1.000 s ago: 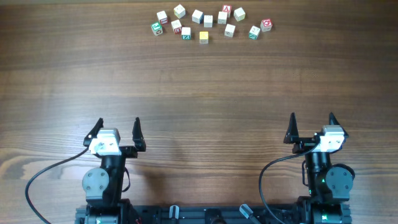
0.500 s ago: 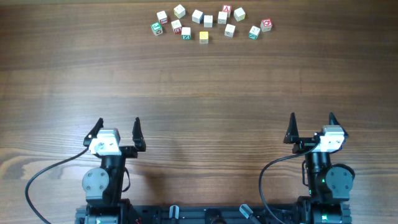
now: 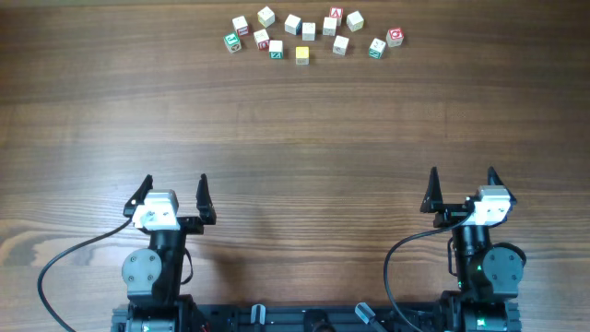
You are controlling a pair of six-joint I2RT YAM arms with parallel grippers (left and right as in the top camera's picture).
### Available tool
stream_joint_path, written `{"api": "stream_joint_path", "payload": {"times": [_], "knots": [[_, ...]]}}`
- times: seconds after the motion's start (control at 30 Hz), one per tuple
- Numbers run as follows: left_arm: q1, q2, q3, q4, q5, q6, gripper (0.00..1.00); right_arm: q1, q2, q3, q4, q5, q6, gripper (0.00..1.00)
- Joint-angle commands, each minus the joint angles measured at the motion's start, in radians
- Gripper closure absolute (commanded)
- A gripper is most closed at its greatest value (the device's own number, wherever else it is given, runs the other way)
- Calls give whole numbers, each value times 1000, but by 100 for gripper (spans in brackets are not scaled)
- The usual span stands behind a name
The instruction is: Form a circle
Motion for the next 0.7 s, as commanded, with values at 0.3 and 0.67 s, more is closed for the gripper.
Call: {"api": "stream_joint_path", "payload": {"times": [0.3,0.67], "knots": [[2,-8,-10,113,61,-349,0,5,-5,-1,2,-19,-18,0],[2,-7,27,113,20,-348,0,5,-5,-1,2,-19,-17,0]]}}
